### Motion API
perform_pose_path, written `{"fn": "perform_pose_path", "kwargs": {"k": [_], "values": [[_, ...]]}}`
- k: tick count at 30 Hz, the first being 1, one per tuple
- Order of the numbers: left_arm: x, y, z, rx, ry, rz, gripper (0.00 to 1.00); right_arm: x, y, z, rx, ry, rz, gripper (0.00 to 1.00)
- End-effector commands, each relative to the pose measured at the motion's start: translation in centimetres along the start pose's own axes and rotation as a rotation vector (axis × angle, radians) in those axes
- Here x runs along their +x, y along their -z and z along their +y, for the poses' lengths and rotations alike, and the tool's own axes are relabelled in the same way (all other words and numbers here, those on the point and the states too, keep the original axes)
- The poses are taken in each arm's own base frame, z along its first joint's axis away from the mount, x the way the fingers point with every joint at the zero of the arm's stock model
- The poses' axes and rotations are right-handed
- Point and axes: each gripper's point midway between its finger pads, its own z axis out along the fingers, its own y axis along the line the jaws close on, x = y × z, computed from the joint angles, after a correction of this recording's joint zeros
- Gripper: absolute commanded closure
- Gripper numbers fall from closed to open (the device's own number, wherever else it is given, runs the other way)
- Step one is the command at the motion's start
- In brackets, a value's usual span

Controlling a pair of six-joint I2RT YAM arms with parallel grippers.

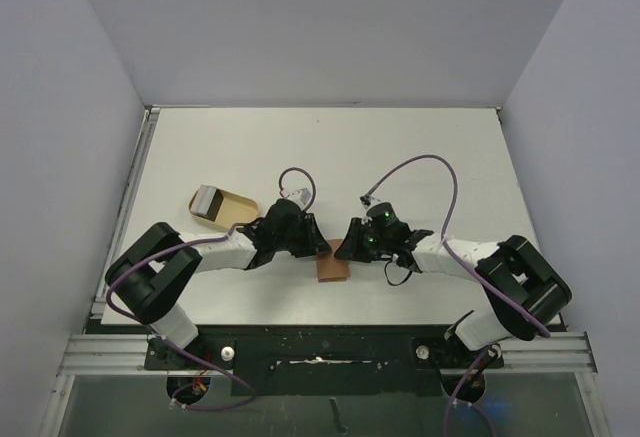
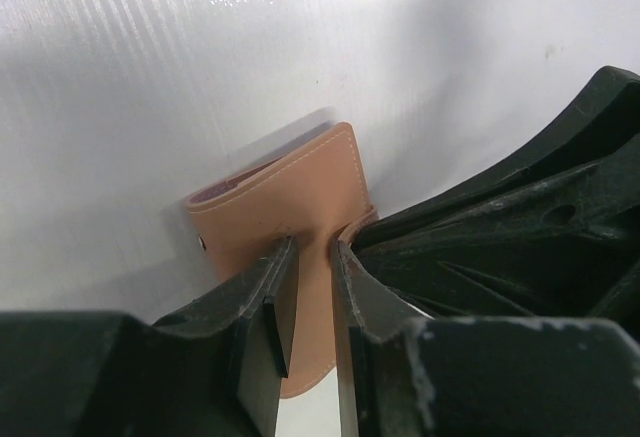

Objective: Put the credit cards into the card holder
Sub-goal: Close the card holder at the center of the board.

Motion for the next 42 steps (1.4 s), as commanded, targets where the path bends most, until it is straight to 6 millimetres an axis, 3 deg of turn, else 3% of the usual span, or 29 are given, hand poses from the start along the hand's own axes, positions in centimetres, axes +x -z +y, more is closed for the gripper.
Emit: {"fn": "perform_pose_path", "kwargs": {"k": [1,6,11,21,24,37,42], "values": [[-1.8,1.6,-2.4,0.058,0.01,-0.072,0.8,-0.2,-0.4,-0.8,0.101,0.052,0.001,0.83],[-3.1,2.8,-3.8,0.08,0.013,-0.11,0.8,0.2,-0.5,-1.6,0.181,0.068,0.024,0.84],[-3.6,3.6,-3.9,0.069,0.019,-0.135,0.8,0.6,-0.5,-2.3,0.262,0.099,0.051,0.84],[-3.3,4.0,-1.7,-0.005,0.028,-0.161,0.79,1.8,-0.3,-3.8,0.406,0.138,0.104,0.87],[-2.5,4.1,-0.2,-0.035,0.035,-0.147,0.79,2.0,-0.1,-4.4,0.458,0.153,0.112,0.87],[-1.5,4.4,1.6,-0.063,0.046,-0.14,0.79,3.2,-0.7,-5.6,0.59,0.219,0.196,0.88],[-1.6,4.6,1.5,-0.052,0.04,-0.143,0.79,3.0,-0.6,-5.0,0.583,0.224,0.18,0.88]]}}
